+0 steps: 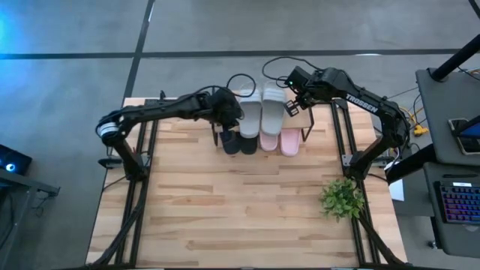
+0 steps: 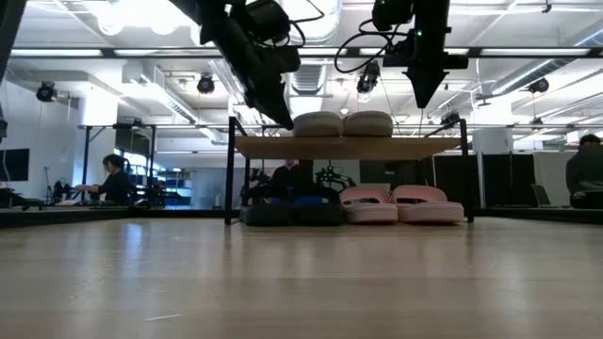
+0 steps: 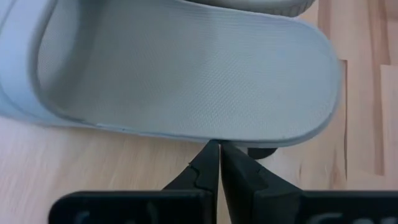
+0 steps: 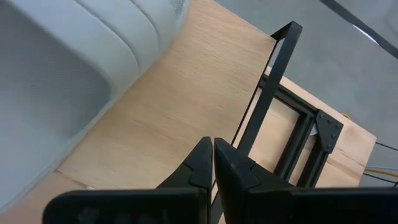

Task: Pick and place slides into the shelf
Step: Adjust the slides on the shelf, then return to Home Position

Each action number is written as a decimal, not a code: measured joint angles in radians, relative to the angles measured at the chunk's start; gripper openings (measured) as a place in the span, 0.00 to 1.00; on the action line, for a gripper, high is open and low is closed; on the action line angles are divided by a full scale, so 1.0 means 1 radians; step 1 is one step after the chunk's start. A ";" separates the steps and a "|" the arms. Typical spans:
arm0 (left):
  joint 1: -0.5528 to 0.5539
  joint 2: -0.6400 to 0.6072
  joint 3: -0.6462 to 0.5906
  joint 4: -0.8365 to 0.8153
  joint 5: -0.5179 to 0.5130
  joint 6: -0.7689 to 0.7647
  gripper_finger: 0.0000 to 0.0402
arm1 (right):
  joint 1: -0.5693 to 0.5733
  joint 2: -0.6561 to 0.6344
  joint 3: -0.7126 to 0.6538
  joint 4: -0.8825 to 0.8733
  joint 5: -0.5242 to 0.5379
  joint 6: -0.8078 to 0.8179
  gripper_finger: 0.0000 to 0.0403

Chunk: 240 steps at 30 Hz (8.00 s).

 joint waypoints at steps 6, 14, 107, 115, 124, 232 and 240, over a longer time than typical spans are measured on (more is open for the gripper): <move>0.001 0.014 0.014 0.010 0.000 0.022 0.00 | 0.000 0.000 -0.001 0.000 0.000 -0.011 0.02; 0.004 -0.065 0.010 -0.159 -0.060 0.007 0.00 | 0.034 -0.024 -0.005 0.001 0.001 -0.020 0.02; -0.280 -1.631 -1.327 0.612 0.209 -0.583 0.00 | 0.964 -1.568 -1.484 1.343 0.001 -0.182 0.02; -0.280 -1.631 -1.402 0.664 0.209 -0.659 0.00 | 0.964 -1.569 -1.582 1.509 -0.010 -0.179 0.02; -0.280 -1.631 -1.408 0.676 0.211 -0.638 0.00 | 0.964 -1.568 -1.618 1.570 -0.030 -0.179 0.02; -0.281 -1.501 -1.409 0.742 0.210 -0.272 0.00 | 0.964 -1.534 -1.617 1.514 0.104 -0.302 0.02; -0.280 -1.502 -1.409 0.742 0.210 -0.272 0.00 | 0.964 -1.534 -1.617 1.514 0.104 -0.302 0.02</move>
